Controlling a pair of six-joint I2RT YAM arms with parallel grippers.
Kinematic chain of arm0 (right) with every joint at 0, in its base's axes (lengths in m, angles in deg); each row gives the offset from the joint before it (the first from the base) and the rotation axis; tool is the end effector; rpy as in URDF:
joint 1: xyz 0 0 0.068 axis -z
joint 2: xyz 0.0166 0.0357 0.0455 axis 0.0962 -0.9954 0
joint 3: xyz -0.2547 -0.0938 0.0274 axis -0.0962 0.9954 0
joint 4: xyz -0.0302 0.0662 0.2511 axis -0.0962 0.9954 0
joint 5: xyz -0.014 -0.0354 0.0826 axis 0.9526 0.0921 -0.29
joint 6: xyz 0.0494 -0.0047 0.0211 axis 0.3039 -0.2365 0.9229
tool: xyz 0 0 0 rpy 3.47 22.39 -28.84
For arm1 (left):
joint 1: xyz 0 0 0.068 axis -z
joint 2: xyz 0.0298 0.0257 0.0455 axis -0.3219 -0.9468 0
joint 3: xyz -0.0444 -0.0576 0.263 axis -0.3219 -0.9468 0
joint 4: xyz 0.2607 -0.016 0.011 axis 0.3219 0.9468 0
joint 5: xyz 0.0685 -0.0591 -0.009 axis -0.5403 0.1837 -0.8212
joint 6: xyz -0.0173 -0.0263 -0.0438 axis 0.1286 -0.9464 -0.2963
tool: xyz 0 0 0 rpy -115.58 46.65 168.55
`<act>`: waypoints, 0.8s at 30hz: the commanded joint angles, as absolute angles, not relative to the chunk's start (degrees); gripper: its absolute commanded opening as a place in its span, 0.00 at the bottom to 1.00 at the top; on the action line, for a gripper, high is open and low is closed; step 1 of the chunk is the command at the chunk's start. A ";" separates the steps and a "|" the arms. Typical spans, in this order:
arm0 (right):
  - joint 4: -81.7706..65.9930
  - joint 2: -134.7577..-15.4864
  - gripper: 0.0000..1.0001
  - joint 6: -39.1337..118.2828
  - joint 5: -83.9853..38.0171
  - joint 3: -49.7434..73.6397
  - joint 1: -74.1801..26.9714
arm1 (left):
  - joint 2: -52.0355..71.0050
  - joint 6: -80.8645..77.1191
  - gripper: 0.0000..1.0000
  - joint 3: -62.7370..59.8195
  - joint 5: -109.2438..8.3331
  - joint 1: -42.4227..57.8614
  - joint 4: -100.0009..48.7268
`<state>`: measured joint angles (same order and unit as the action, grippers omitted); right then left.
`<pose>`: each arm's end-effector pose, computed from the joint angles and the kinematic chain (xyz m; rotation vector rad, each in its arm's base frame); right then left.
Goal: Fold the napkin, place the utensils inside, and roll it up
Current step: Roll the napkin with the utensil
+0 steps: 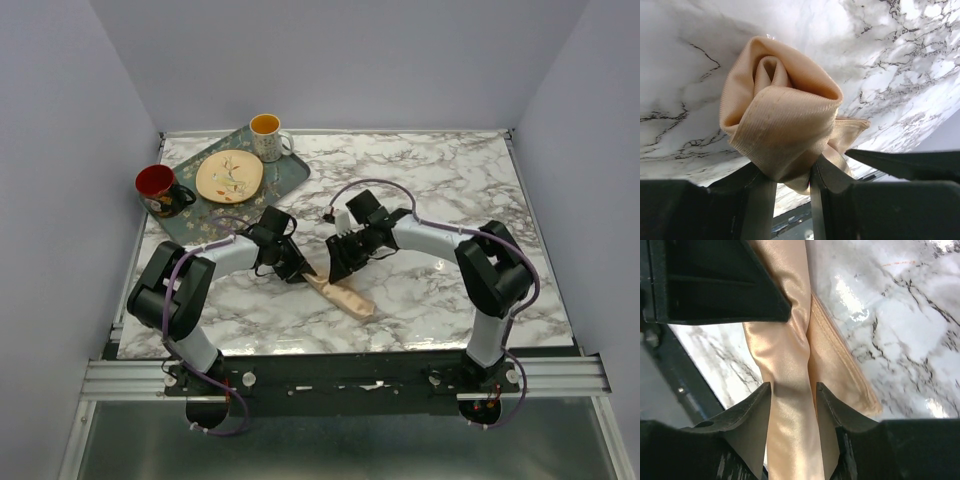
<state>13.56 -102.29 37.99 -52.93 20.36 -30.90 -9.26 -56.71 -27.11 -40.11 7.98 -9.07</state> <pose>0.2874 0.2390 0.1575 -0.9482 2.5697 1.1008 0.2618 -0.1448 0.1410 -0.8780 2.7848 -0.8549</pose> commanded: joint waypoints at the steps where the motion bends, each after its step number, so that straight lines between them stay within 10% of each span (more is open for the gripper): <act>1: 20.69 -95.66 0.50 38.03 -30.08 18.50 -37.00 | -10.47 -55.16 0.38 -26.69 -44.04 8.29 -4.55; 24: 19.64 -100.82 0.62 42.26 6.71 15.87 -58.81 | -10.82 -56.74 0.39 -26.96 -42.11 8.55 -5.60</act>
